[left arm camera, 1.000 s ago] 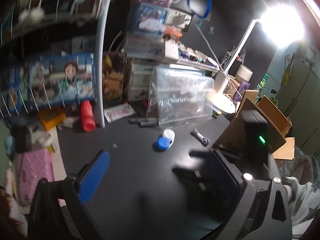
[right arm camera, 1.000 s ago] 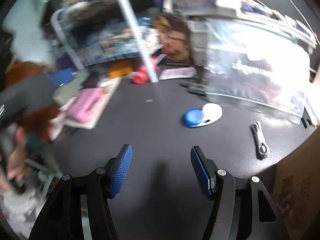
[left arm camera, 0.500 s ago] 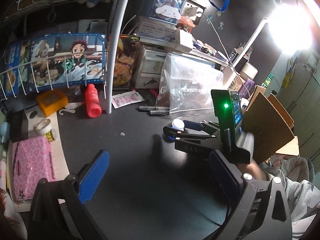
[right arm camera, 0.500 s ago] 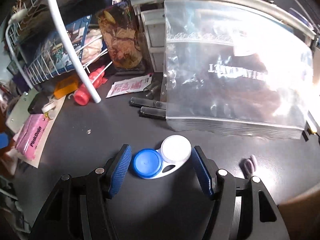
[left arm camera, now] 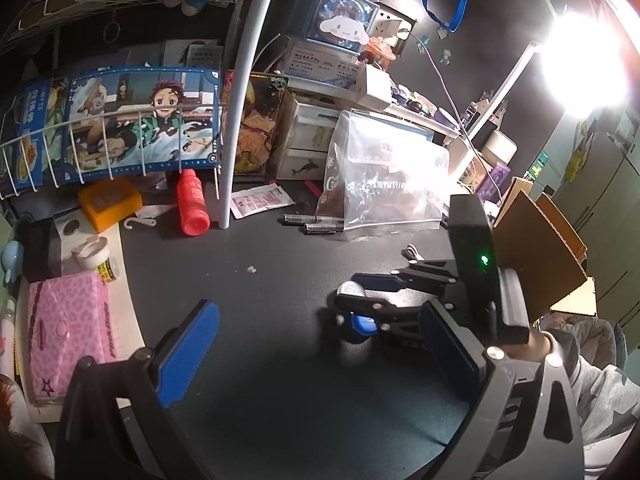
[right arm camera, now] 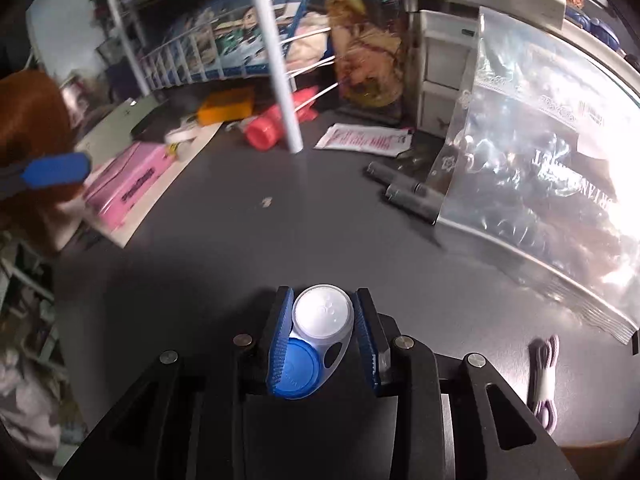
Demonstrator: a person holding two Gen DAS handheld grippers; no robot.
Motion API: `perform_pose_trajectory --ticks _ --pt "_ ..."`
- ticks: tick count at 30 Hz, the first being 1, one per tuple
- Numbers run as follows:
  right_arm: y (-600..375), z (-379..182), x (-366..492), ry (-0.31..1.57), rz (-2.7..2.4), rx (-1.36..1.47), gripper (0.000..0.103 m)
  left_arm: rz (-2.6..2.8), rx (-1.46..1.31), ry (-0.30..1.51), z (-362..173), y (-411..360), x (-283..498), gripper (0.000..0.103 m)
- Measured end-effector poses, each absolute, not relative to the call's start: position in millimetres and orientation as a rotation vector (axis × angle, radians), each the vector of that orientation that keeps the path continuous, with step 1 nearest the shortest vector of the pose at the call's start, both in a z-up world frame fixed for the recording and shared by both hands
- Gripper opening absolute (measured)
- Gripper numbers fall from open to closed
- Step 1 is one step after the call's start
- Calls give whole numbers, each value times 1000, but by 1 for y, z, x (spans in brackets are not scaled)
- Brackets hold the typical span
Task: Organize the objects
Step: 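Move the right tool back to the blue-and-white lens case, then close the right tool on the lens case and lift it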
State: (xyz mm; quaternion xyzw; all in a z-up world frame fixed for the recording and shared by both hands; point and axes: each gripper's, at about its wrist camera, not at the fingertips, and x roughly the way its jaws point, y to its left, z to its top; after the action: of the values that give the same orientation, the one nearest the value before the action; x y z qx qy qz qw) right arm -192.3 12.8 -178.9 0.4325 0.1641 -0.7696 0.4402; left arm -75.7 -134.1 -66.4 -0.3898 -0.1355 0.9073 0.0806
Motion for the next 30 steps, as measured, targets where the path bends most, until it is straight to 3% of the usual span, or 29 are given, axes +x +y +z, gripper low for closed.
perform_pose_trajectory --ticks 1,4,5,10,13,15,16,30 --pt "15 -178 -190 413 -1926 1070 31 2713 -1164 -406 -66 -134 -75 99" --pt "22 -173 -176 402 -1982 1045 64 2714 -1161 -400 -65 -133 -75 99" --pt "24 -170 -173 387 -1987 1042 65 2714 -1160 -399 -65 -133 -75 99" --pt "18 -172 -147 501 -1995 966 64 2709 -1153 -391 -63 -129 -75 99" --pt "23 -181 -152 515 -2004 1007 42 2710 -1143 -389 -61 -128 -72 99" --pt "29 -179 -156 526 -2032 1016 37 2710 -1141 -394 -61 -128 -72 99" --pt "32 -178 -158 515 -2036 1022 29 2711 -1141 -395 -61 -127 -72 99" --pt "39 -170 -145 445 -1920 957 29 2686 -1159 -385 -62 -120 -73 99"
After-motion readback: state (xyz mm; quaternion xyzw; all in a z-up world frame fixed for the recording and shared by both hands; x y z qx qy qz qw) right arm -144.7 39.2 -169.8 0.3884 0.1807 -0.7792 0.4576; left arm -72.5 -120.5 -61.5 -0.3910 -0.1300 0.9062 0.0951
